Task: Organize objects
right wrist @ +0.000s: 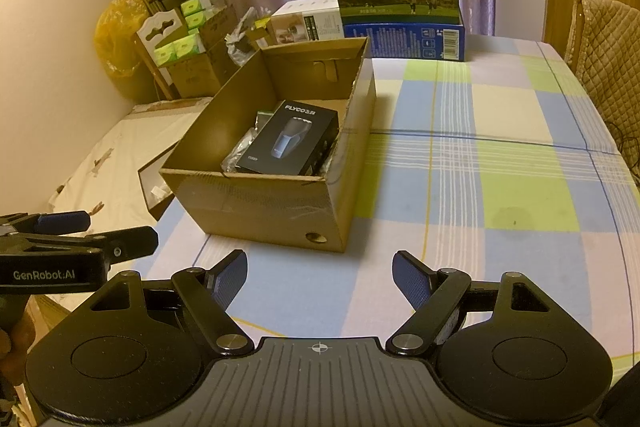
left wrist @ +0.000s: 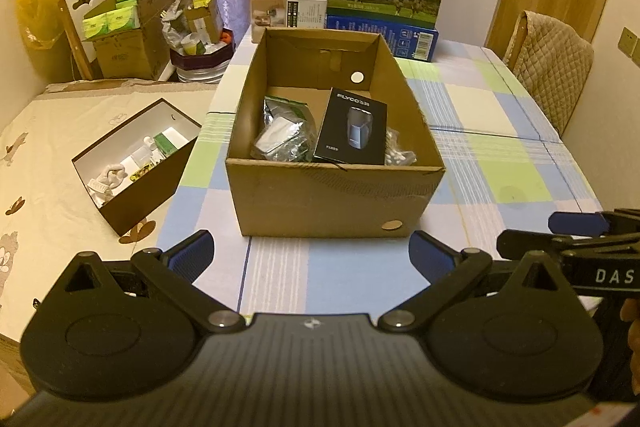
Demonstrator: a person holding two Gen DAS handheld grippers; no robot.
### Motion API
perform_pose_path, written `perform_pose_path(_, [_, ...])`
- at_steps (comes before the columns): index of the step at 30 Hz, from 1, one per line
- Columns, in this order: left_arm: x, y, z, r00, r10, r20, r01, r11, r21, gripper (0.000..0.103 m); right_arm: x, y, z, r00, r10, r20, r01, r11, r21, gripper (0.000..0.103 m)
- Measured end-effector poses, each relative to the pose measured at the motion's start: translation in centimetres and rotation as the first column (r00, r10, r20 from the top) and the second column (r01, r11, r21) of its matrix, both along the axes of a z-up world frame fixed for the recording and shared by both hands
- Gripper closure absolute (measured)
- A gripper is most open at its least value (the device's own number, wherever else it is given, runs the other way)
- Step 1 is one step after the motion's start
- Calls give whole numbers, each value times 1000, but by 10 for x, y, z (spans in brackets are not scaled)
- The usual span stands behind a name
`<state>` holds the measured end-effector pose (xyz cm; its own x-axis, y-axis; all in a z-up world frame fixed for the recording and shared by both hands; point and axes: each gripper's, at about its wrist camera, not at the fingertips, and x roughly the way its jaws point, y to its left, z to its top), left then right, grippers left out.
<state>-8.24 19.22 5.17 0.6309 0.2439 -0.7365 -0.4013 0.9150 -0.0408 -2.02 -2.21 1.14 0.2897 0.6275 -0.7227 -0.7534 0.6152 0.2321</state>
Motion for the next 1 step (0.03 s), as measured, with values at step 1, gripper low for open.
perform_pose_path(1, [0, 1, 0, 1000, -1, -1, 1, 1000, -6, 1, 0, 0, 0, 1000, -2, 1, 2, 1000, 0, 25])
